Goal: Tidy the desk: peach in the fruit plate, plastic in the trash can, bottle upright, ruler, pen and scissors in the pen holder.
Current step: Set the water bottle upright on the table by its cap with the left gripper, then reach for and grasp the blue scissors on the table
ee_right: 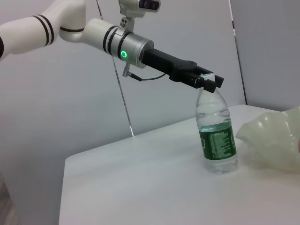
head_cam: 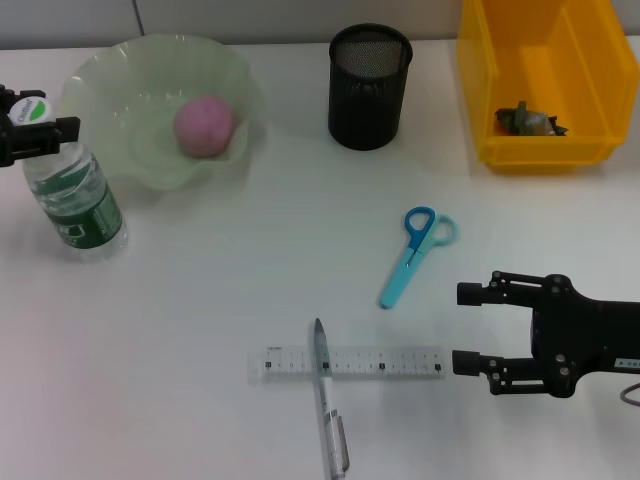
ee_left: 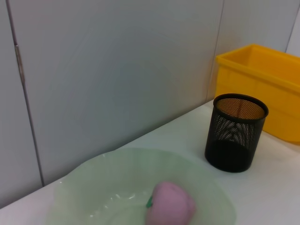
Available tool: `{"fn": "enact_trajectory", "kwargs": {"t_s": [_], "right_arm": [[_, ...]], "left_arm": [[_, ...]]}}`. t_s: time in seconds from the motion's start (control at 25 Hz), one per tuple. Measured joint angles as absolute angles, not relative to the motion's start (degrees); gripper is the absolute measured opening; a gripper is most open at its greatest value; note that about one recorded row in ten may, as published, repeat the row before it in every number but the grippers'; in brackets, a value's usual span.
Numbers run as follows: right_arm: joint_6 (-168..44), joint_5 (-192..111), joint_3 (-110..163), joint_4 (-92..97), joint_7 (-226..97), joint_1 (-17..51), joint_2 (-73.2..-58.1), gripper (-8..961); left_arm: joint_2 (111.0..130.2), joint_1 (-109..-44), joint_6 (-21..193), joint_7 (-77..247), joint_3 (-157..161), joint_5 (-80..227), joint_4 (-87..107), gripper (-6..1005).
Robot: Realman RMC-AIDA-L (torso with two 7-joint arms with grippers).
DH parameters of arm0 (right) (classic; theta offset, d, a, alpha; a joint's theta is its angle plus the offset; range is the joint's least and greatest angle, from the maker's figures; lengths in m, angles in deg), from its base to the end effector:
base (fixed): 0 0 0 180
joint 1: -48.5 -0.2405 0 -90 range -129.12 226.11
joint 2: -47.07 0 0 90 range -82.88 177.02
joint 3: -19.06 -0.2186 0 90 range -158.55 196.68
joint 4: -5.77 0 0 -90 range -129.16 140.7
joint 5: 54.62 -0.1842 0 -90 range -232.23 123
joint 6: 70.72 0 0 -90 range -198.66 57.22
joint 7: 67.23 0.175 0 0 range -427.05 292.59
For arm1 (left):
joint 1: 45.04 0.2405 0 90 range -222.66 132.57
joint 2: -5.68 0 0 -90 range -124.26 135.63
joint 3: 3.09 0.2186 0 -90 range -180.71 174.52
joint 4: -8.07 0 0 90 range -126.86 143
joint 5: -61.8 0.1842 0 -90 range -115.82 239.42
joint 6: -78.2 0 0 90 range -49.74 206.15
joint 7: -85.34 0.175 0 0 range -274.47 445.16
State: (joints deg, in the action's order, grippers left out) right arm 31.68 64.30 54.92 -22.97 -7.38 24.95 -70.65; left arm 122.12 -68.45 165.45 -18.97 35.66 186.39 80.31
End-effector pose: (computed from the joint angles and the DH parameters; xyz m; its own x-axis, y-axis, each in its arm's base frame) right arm 0.2279 0.2303 -0.0185 0.7976 -0.2412 -0.5528 -0.3114 -0.9496 -0.0350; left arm -0.2349 0.3284 0.1012 0.8396 0.4234 0.3403 0.5429 -0.6751 -0.4995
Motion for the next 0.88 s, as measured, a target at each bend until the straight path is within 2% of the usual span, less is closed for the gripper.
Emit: {"fn": "enact_trajectory", "kwargs": {"t_s": [0.24,0.44,0.6,0.8,0.88], "right_arm": [[31.68,64.30,54.92,-22.97,-7.32,24.94,-70.70,775],[31.76,64.30,54.92,-22.97,-7.23,24.94,-70.70,775],[31.78,64.30,54.92,-23.05,-6.84,24.94,-70.71,775],[32.02,64.30,54.92,-23.14,-6.60,24.94,-70.71,775],[32.04,64.30,54.92,-23.15,-6.59,24.84,-70.70,775]], "left_arm": [[122.12,-68.42,165.83,-18.97,35.66,186.35,80.39,608],[122.14,-68.42,165.68,-18.98,35.32,186.27,80.47,801],[121.80,-69.02,166.57,-19.18,32.65,181.96,80.56,801],[119.70,-69.76,172.69,-21.14,31.87,163.82,77.61,801],[119.57,-70.39,175.58,-21.31,32.01,159.58,75.20,801]]}}
